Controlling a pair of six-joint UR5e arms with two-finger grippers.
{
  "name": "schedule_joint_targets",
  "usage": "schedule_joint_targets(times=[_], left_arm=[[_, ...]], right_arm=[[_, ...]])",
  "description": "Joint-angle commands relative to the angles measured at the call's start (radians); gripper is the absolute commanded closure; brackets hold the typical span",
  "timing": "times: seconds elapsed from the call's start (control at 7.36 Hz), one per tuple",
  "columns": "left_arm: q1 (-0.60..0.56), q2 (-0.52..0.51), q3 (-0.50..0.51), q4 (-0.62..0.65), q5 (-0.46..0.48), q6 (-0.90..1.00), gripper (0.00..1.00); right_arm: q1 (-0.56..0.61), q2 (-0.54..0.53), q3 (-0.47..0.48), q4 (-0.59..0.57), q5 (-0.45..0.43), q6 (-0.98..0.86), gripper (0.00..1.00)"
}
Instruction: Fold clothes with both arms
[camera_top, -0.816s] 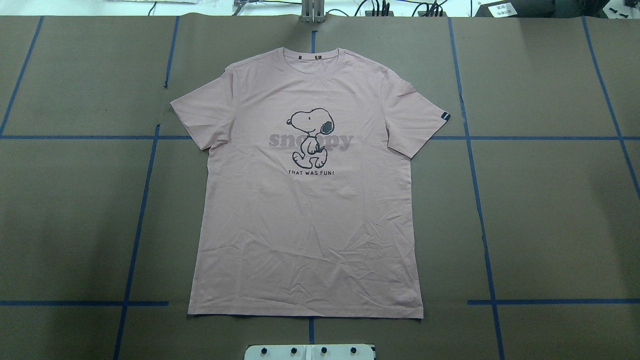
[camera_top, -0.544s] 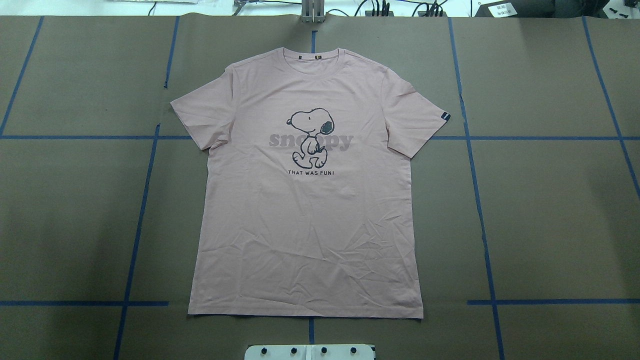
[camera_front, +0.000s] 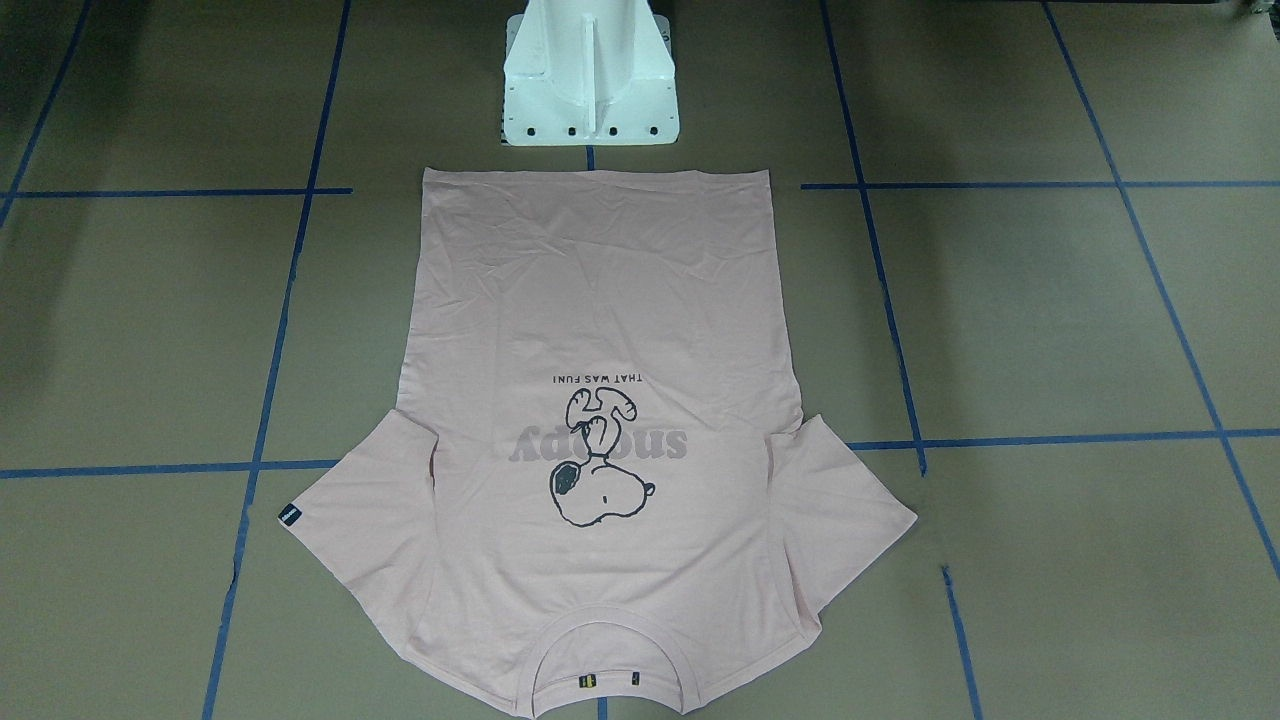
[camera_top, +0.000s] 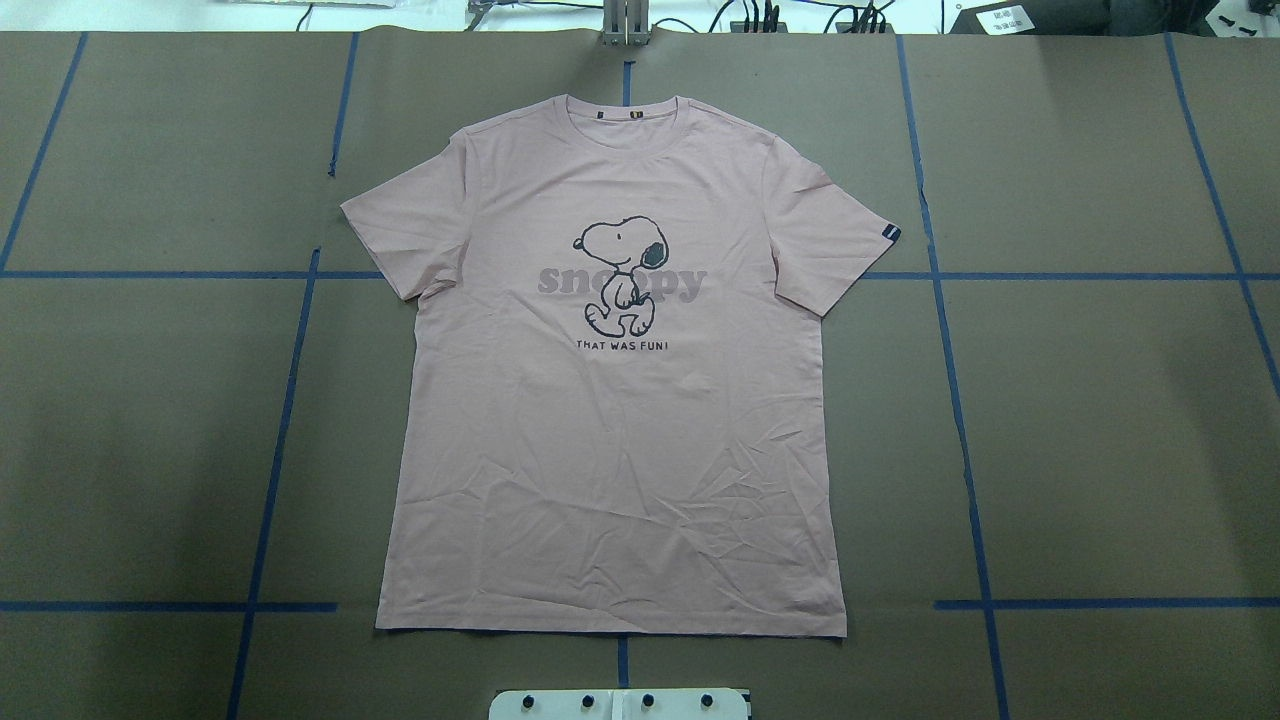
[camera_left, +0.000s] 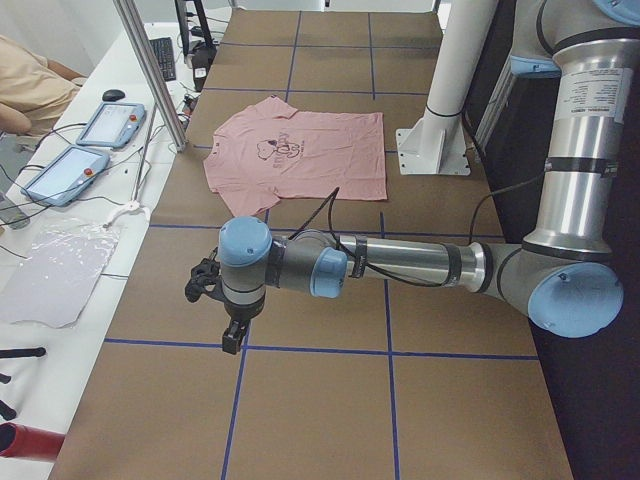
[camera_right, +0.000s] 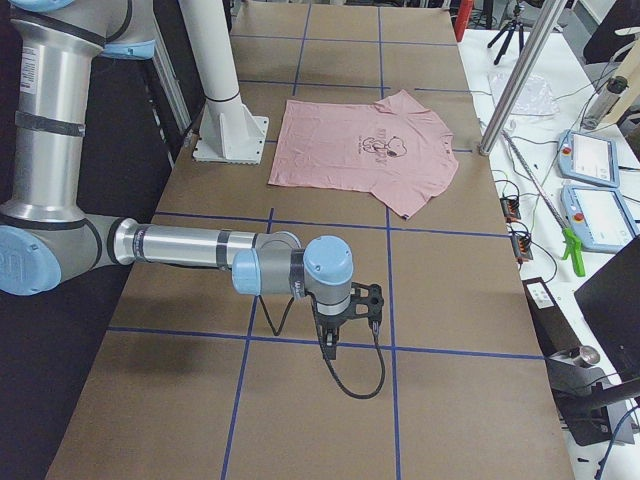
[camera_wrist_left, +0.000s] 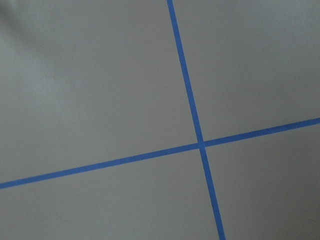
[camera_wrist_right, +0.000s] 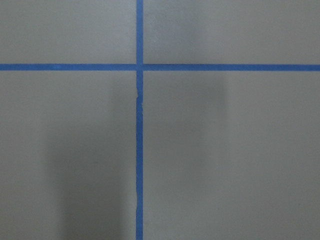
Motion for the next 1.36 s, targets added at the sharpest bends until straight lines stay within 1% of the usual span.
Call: schedule_joint_targets(times=[0.0,0.14,0.27,0.41,0.54,0.68,0.82,0.95,1.09,1.22], left_arm=[[0.001,-0.002,0.008,-0.083,-0.008,-0.008,0.0],[0.002,-0.023,0.002,-0.179,0.001,-0.046,0.0],[0.005,-0.043,0.01,-0.33,0.001,-0.107,0.0],[0.007,-0.054,0.016,-0.49,0.002,-0.147,0.0],[0.008,-0.112,0.063,-0.561,-0.01,-0.179,0.0],[0.016,-0.123,0.097,-0.567,-0.008,-0.184,0.0],[0.017,-0.125,0.102,-0.612,-0.008,-0.187,0.0],[0.017,-0.123,0.099,-0.625,-0.008,-0.189,0.0],[0.045,-0.123,0.087,-0.673,-0.007,-0.187,0.0],[0.072,-0.115,0.109,-0.745,-0.004,-0.189,0.0]], right_arm=[[-0.019,0.002,0.002,0.163,0.013,0.011,0.0],[-0.017,0.002,-0.007,0.334,0.004,0.015,0.0],[-0.017,0.025,-0.043,0.442,-0.003,0.019,0.0],[-0.017,0.04,-0.069,0.452,0.003,0.019,0.0],[-0.017,0.063,-0.091,0.452,0.007,0.015,0.0],[-0.017,0.086,-0.112,0.455,0.016,0.018,0.0],[-0.017,0.092,-0.113,0.464,0.076,0.016,0.0],[-0.017,0.105,-0.09,0.472,0.088,0.059,0.0],[-0.019,0.167,-0.09,0.471,0.087,0.168,0.0],[-0.055,0.218,-0.087,0.46,0.09,0.27,0.0]])
